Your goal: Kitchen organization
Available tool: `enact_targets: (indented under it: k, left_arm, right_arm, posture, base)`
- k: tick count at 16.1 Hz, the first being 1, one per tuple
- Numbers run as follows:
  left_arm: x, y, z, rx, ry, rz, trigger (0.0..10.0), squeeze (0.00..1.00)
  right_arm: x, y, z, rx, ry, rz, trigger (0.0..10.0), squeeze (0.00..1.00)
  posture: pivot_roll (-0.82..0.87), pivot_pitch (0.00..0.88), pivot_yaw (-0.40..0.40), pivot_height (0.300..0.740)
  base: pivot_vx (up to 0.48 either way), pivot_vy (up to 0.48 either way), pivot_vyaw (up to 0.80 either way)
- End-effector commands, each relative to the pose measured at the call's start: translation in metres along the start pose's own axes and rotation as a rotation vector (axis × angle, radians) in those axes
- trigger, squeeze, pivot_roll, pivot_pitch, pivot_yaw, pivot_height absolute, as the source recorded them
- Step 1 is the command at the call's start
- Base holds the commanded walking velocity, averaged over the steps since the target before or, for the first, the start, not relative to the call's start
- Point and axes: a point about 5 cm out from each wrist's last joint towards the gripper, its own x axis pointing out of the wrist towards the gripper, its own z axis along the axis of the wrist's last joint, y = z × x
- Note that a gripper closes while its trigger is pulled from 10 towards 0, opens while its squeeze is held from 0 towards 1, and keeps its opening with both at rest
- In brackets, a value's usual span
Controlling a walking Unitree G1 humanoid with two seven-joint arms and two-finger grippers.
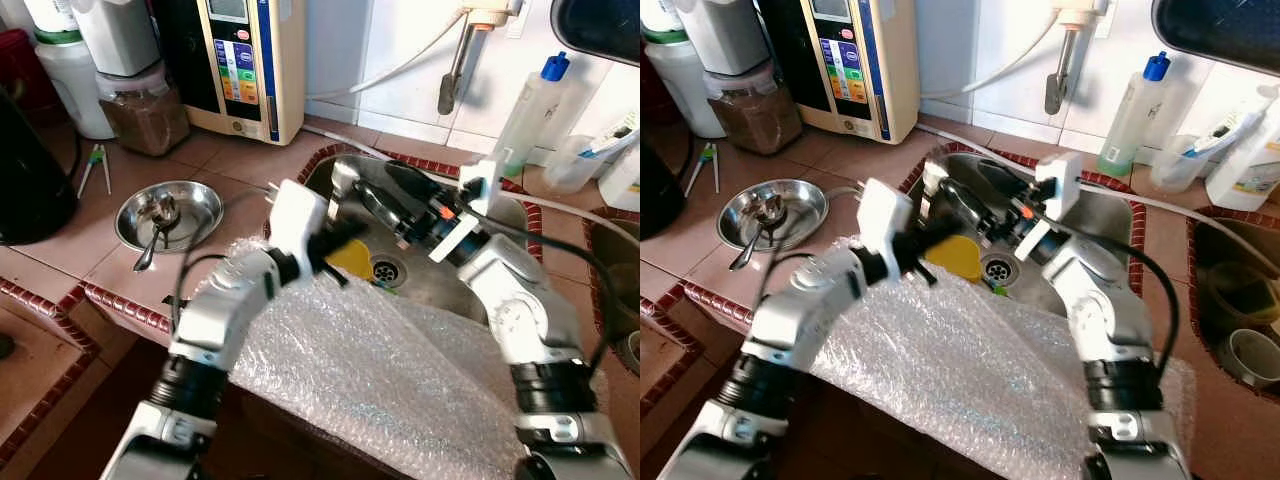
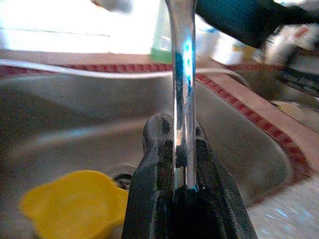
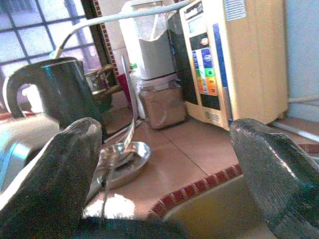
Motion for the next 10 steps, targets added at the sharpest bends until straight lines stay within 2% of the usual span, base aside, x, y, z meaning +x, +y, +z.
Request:
enact_targets:
  k: [1, 2, 3, 4, 6, 8, 9, 10]
  left_arm:
    - [0.000, -0.005, 0.001, 0.021, 0.004, -0.028, 0.0, 0.00]
    - [0.001, -0.009, -0.002, 0.039, 0.015, -0.043, 0.0, 0.00]
    - [0.002, -0.012, -0.004, 0.053, 0.025, -0.054, 0.0, 0.00]
    - [0.002, -0.014, -0.004, 0.055, 0.028, -0.067, 0.0, 0.00]
    - [0.003, -0.017, -0.005, 0.069, 0.038, -0.083, 0.0, 0.00]
    - [0.003, -0.018, -0.006, 0.077, 0.045, -0.088, 0.0, 0.00]
    - [0.004, -0.018, -0.006, 0.078, 0.045, -0.088, 0.0, 0.00]
    - [0.004, -0.018, -0.006, 0.079, 0.045, -0.085, 0.0, 0.00]
  right_arm:
    - [0.004, 0.000, 0.003, 0.009, -0.010, 0.008, 10.0, 0.00]
    - [0.009, 0.000, 0.001, 0.022, -0.014, 0.000, 10.0, 0.00]
    - [0.013, -0.001, -0.001, 0.024, -0.014, -0.019, 0.3, 0.00]
    - [0.016, -0.003, -0.004, 0.023, -0.002, -0.059, 0.0, 0.00]
    - [0.018, -0.010, -0.012, 0.033, 0.021, -0.147, 0.0, 0.00]
    - [0.018, -0.010, -0.016, 0.108, 0.040, -0.167, 0.0, 0.00]
    - [0.017, -0.010, -0.015, 0.110, 0.040, -0.168, 0.0, 0.00]
    - [0.013, -0.014, -0.016, 0.072, 0.064, -0.194, 0.0, 0.00]
  posture:
    - [0.01, 0.037, -0.013, 0.740]
    - [0.01, 0.033, -0.006, 0.740]
    - [0.01, 0.030, 0.000, 0.740]
    - [0.01, 0.028, 0.005, 0.740]
    - [0.02, 0.026, 0.013, 0.740]
    - [0.02, 0.030, 0.018, 0.740]
    - [0.01, 0.032, 0.018, 0.740]
    - [0.01, 0.038, 0.018, 0.740]
  base:
    - [0.000, 0.000, 0.00]
    - [0.000, 0.000, 0.00]
    - [0.000, 0.000, 0.00]
    - [0.000, 0.000, 0.00]
    - [0.000, 0.000, 0.00]
    - [0.000, 0.000, 0.00]
    - [0.000, 0.000, 0.00]
    - [0.000, 0.000, 0.00]
